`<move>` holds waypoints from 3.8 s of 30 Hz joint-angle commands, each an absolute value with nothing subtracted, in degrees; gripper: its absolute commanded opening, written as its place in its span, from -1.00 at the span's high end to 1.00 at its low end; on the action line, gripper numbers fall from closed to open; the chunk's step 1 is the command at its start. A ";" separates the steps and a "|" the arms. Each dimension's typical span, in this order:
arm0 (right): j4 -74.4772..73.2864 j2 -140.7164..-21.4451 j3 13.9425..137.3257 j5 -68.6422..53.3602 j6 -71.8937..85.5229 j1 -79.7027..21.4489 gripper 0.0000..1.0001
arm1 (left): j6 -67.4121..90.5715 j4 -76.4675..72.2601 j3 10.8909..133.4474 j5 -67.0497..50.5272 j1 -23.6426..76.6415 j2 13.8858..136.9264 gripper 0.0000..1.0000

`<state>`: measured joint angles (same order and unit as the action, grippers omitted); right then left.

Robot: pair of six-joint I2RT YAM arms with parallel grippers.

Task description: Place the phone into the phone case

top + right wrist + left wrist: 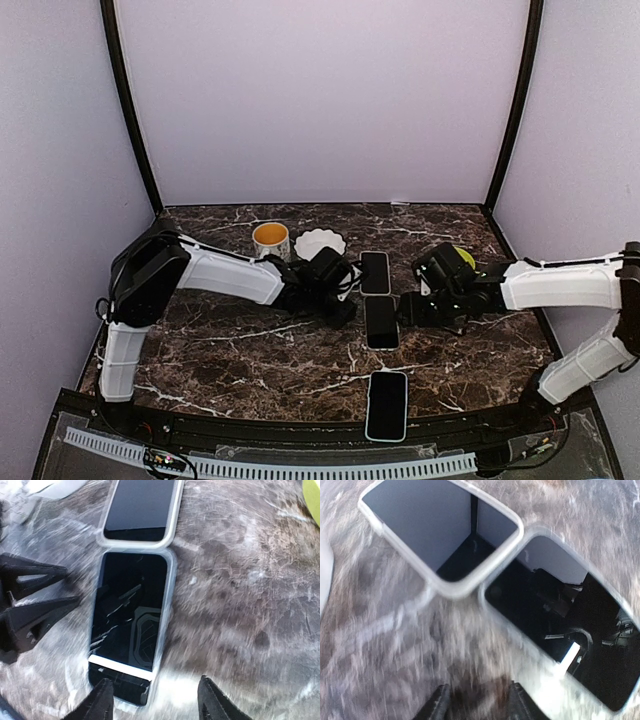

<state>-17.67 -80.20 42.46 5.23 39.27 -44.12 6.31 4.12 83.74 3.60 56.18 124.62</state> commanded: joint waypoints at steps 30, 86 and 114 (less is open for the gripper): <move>-13.64 -69.74 25.36 4.64 68.25 -71.29 0.57 | 7.09 4.82 66.44 5.32 76.58 115.70 0.20; -13.33 -76.68 33.70 11.37 53.53 -64.16 0.46 | 11.60 0.18 63.03 0.92 73.74 112.46 0.17; -22.16 -68.27 44.82 6.81 22.97 -31.54 -0.59 | 9.49 9.45 59.42 15.28 55.68 90.40 -0.37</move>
